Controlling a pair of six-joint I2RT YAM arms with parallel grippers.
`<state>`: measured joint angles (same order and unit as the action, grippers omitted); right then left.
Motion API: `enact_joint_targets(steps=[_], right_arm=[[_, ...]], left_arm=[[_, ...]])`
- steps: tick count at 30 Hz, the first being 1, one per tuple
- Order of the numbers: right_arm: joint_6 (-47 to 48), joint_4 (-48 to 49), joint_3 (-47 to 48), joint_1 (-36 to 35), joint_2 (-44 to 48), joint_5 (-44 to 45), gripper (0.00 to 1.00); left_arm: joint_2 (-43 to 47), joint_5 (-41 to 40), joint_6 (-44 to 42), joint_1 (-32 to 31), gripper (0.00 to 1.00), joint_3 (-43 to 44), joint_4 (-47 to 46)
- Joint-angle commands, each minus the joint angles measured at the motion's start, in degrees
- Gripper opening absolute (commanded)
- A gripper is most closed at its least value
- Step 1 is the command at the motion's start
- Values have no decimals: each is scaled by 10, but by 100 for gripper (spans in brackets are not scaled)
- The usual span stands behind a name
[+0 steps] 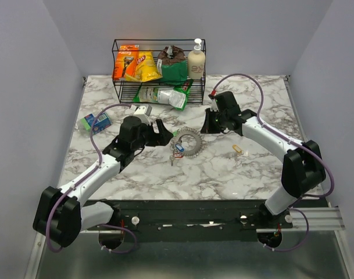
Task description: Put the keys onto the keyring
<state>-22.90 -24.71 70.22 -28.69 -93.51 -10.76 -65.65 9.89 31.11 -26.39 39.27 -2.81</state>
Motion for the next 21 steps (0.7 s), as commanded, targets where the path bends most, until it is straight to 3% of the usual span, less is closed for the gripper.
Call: enact_joint_targets(steps=[1, 6, 18, 21], right_arm=[[8, 24, -9, -1, 11, -45, 6], [14, 24, -20, -1, 11, -43, 11], [19, 65, -122, -1, 46, -70, 48], [13, 97, -160, -2, 62, -93, 64]], left_arm=[[-14, 37, -10, -10, 91, -2, -32], [-43, 28, -18, -30, 89, 17, -21], [-98, 30, -29, -58, 90, 49, -26], [-107, 29, -29, -60, 90, 49, -27]])
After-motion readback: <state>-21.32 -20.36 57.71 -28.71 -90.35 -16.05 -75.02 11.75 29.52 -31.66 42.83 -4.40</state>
